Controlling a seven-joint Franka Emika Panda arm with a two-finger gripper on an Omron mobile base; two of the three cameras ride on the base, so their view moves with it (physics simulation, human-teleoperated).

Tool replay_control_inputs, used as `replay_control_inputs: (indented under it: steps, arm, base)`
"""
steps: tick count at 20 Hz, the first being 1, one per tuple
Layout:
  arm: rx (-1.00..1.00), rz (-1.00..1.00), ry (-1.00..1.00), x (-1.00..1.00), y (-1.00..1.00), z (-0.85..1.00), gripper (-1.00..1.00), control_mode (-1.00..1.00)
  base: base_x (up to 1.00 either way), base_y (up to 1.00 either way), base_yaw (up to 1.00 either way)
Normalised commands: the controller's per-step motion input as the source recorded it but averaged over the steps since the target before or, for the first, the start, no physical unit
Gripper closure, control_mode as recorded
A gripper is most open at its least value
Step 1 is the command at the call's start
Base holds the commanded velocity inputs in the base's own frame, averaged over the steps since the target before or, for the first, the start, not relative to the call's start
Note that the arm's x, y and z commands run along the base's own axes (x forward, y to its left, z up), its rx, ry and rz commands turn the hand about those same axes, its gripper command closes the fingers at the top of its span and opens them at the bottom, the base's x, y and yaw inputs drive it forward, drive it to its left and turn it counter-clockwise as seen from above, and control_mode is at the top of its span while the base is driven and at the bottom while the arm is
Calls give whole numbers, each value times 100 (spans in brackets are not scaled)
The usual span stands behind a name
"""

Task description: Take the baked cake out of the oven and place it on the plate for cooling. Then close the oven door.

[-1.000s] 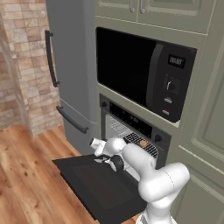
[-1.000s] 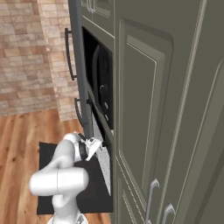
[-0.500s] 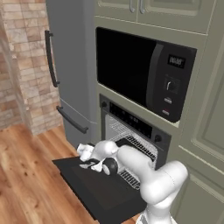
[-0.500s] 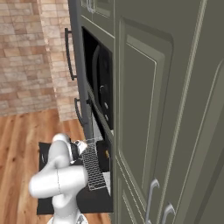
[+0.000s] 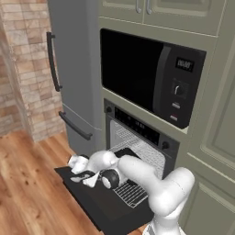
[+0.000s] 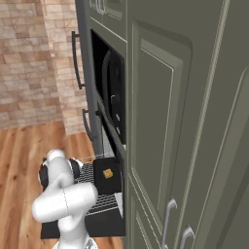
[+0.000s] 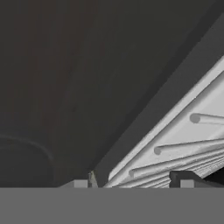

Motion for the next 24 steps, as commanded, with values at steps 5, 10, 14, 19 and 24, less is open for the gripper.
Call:
replay_control_inputs:
  steps: [5, 10, 14, 19, 24]
  arm:
    - [8, 0, 38, -54, 98, -12, 100, -100]
    - [3, 0, 25, -65, 87, 2, -100, -100]
    - [2, 0, -2, -67, 31, 89, -100, -100]
    - [1, 0, -24, -50, 0, 100, -100, -100]
    - [2, 0, -26, -5, -13, 100, -100, -100]
  base:
    - [0, 0, 0]
    - [0, 0, 0]
    - [0, 0, 0]
    - [0, 0, 0]
    - [0, 0, 0]
